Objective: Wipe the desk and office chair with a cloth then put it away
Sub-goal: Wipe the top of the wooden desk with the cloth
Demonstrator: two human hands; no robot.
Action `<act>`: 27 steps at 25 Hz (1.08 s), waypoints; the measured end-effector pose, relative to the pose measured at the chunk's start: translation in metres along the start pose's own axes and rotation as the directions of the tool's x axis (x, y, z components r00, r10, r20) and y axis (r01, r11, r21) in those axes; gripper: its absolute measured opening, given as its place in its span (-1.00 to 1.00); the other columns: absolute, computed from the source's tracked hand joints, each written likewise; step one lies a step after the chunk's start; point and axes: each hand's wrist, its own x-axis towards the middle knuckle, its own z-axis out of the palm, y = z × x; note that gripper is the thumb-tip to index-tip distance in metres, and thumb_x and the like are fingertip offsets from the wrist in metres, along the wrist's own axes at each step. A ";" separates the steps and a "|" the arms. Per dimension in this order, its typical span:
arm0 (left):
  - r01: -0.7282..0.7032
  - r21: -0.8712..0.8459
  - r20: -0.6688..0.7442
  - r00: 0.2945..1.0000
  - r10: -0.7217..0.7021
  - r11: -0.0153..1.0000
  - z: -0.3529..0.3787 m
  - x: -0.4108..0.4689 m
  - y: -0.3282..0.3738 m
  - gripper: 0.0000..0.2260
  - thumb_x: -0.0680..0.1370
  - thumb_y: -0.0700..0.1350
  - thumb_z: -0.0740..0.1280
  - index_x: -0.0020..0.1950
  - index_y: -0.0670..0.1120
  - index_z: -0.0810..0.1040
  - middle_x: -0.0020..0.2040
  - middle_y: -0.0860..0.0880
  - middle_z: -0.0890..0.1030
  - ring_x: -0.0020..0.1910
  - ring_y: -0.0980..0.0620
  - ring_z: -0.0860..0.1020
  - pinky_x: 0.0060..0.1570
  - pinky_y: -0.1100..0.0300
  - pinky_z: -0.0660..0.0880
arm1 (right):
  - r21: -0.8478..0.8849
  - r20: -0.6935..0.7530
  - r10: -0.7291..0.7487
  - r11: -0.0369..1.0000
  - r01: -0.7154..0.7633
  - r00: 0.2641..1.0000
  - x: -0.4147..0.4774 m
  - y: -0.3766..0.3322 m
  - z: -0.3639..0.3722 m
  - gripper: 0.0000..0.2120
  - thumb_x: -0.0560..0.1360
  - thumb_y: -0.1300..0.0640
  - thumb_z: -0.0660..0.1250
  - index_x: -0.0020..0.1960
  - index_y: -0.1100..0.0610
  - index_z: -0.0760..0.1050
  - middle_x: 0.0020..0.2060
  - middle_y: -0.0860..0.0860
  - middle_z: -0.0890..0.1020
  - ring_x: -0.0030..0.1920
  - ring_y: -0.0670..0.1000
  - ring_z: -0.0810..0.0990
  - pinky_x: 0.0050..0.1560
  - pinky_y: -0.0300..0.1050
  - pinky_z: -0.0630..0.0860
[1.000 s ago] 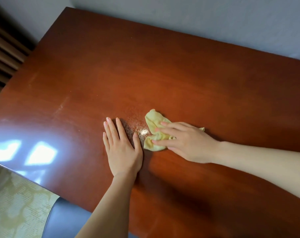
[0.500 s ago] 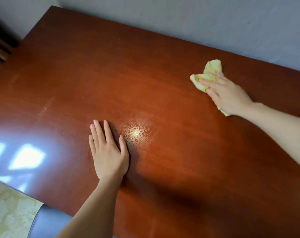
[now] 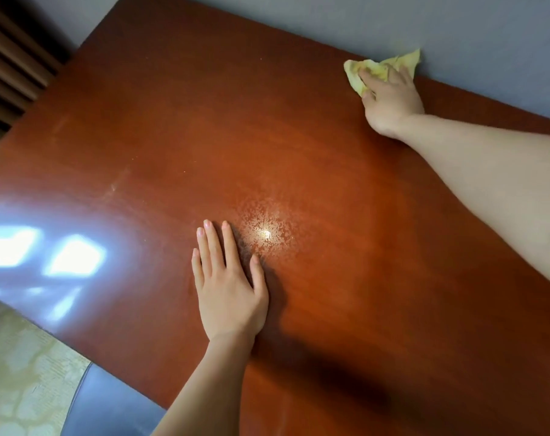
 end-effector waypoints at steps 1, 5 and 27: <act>0.001 0.000 -0.004 1.000 -0.001 1.000 0.000 0.000 0.000 -0.42 0.58 0.12 -0.11 0.57 -0.08 0.00 0.57 -0.07 -0.07 0.54 0.03 -0.18 0.47 0.20 -0.28 | 0.000 0.008 -0.009 1.000 0.009 1.000 0.007 -0.013 0.002 -0.56 0.64 0.04 -0.02 0.52 -0.10 0.12 0.53 0.15 0.07 0.52 0.23 -0.04 0.50 -0.01 -0.07; 0.007 0.005 -0.002 1.000 -0.007 1.000 0.000 0.001 -0.001 -0.42 0.58 0.12 -0.09 0.57 -0.07 0.01 0.57 -0.06 -0.07 0.54 0.03 -0.17 0.47 0.19 -0.26 | 0.003 0.051 -0.166 0.986 0.166 0.985 0.010 -0.071 0.015 -0.56 0.64 0.01 -0.01 0.52 -0.14 0.12 0.53 0.13 0.07 0.52 0.20 -0.03 0.50 -0.03 -0.07; 0.007 0.032 0.007 1.000 -0.008 0.999 0.003 -0.002 -0.003 -0.42 0.58 0.12 -0.11 0.57 -0.08 0.00 0.57 -0.08 -0.06 0.54 0.02 -0.18 0.49 0.09 -0.23 | -0.134 0.108 -0.854 0.495 0.858 0.509 -0.163 0.038 -0.002 -0.69 0.52 0.01 0.31 0.24 -0.01 0.58 0.16 0.13 0.61 0.19 0.20 0.57 0.09 0.13 0.55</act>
